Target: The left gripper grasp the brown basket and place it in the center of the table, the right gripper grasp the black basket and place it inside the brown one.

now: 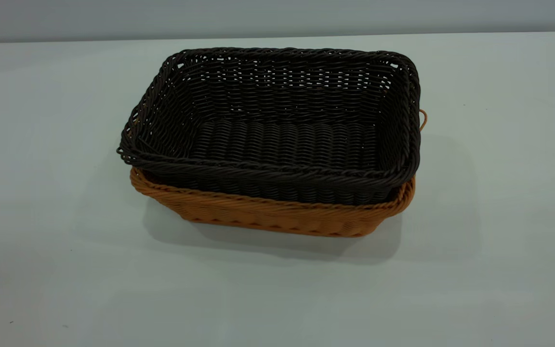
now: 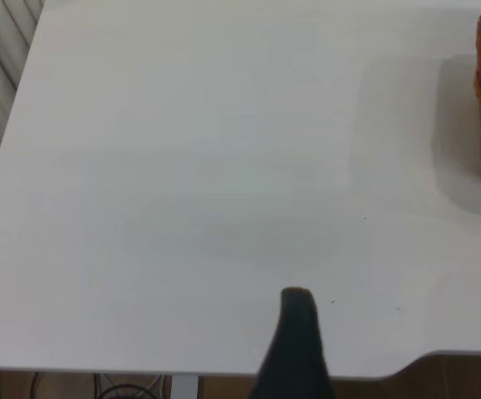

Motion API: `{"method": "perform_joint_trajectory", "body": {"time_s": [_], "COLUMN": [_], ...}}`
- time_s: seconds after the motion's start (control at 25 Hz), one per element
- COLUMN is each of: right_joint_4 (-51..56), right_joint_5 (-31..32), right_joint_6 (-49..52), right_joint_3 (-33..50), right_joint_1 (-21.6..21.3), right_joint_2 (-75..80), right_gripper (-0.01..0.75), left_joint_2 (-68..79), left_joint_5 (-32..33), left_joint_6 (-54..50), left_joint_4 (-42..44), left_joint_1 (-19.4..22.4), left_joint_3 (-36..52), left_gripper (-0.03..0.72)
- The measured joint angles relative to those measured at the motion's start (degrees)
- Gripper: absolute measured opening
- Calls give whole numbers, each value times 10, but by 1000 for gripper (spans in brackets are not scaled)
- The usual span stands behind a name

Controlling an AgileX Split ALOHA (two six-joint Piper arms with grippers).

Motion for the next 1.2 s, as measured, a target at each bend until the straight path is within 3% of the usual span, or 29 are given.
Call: {"method": "perform_joint_trajectory", "body": {"time_s": [0.32, 0.6, 0.76, 1.2], "right_joint_4": [0, -9, -63, -139], "right_joint_5": [0, 0, -5, -10], "right_joint_6": [0, 4, 57, 155], "right_joint_3": [0, 0, 0, 4], "right_joint_1": [-10, -112, -152, -160], "right_joint_2": [0, 0, 0, 0], "right_gripper": [590, 590, 590, 590], "left_joint_2": [0, 0, 0, 0], "left_joint_5": [0, 0, 0, 0], "left_joint_6": [-1, -1, -1, -1], "left_joint_4": [0, 0, 0, 0], "left_joint_1": [0, 0, 0, 0], "left_joint_3": [0, 0, 0, 0], "left_gripper": [572, 572, 572, 572]}}
